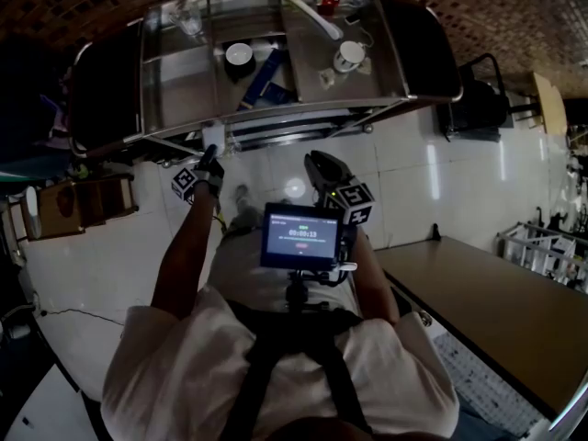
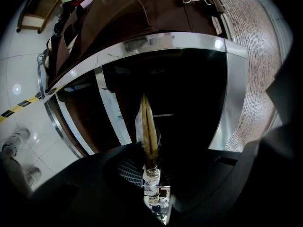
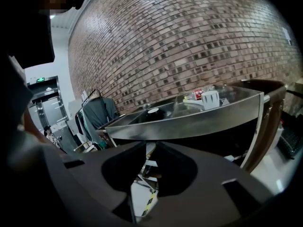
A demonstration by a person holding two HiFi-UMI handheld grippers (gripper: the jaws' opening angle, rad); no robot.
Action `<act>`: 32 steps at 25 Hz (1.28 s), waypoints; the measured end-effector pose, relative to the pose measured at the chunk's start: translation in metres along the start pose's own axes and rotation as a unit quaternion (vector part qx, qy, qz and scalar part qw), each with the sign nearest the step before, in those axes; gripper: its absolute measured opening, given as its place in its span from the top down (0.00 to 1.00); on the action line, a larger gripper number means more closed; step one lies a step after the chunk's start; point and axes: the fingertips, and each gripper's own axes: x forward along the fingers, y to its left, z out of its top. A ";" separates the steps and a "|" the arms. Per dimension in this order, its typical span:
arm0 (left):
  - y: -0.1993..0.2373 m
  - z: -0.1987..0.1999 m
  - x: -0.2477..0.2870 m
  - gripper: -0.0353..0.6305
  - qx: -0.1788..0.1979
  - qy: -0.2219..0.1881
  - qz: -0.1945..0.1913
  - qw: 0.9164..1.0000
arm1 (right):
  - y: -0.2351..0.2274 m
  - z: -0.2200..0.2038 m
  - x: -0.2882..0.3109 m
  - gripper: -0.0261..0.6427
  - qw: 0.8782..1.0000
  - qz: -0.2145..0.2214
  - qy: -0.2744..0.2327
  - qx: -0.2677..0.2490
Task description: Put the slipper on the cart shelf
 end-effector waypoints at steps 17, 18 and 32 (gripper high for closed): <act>0.021 0.017 0.050 0.85 0.056 0.005 0.009 0.998 | -0.011 -0.005 0.001 0.84 0.999 -0.044 0.011 0.008; 0.021 0.019 0.053 0.84 0.059 0.002 0.008 0.998 | -0.012 -0.006 0.001 0.84 0.999 -0.046 0.012 0.009; 0.029 0.027 0.083 0.77 0.162 0.037 0.037 0.985 | -0.024 -0.004 0.004 0.84 0.997 -0.079 0.012 0.021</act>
